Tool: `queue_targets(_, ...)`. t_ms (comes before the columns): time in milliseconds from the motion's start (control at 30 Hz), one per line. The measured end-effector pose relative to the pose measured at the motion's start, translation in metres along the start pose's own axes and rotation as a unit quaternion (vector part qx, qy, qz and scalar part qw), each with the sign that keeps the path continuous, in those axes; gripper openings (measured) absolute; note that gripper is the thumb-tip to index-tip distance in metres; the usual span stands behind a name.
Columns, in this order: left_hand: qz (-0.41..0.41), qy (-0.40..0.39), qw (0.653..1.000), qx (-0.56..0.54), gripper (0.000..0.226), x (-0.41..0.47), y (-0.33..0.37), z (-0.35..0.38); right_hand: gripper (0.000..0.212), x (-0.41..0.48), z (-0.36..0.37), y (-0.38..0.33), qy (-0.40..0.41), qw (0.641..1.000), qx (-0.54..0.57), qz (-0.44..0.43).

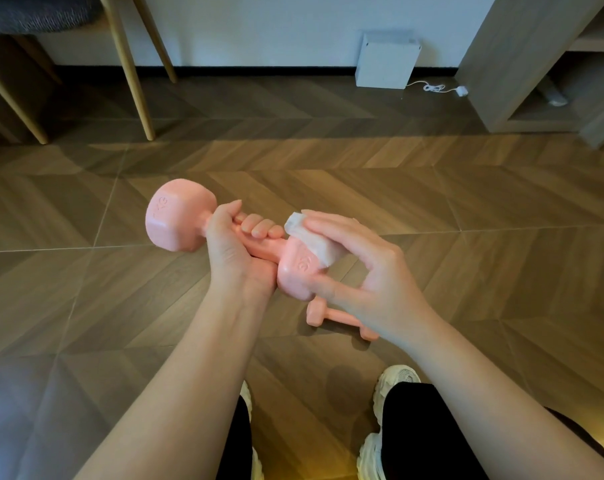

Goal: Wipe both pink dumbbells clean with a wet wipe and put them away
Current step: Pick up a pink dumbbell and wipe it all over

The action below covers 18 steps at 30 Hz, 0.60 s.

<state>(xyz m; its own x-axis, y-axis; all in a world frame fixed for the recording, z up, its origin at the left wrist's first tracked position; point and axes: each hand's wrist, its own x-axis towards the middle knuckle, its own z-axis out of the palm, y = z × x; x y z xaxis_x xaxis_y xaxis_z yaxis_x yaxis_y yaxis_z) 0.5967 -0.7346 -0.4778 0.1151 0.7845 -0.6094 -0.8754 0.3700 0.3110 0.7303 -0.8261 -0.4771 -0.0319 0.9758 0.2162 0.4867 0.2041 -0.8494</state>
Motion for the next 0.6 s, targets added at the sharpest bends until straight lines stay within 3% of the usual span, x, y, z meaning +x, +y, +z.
queue_targets(67,-0.002,0.005,1.000,-0.015,0.036,0.000,0.001,0.000,0.085,0.002,0.000,0.008,-0.053,0.996,-0.065,-0.017)
queue_targets(133,0.003,0.002,1.000,-0.014,0.035,0.001,0.001,-0.002,0.097,0.004,0.004,0.013,-0.067,0.992,-0.103,-0.023)
queue_targets(233,0.010,-0.031,0.999,-0.002,0.035,0.002,0.003,-0.001,0.091,0.006,0.006,0.014,-0.022,0.998,-0.065,-0.010)
queue_targets(333,0.007,-0.099,0.995,0.000,0.033,0.000,0.004,0.004,0.086,0.007,0.005,0.006,0.004,0.996,0.042,0.081)
queue_targets(467,0.044,-0.142,0.989,0.003,0.032,-0.003,0.007,0.010,0.080,0.008,0.006,0.010,-0.037,0.965,0.210,0.153)
queue_targets(600,0.034,-0.133,0.990,0.018,0.038,-0.004,0.012,0.006,0.083,0.003,0.007,0.012,-0.076,0.958,0.214,0.173)
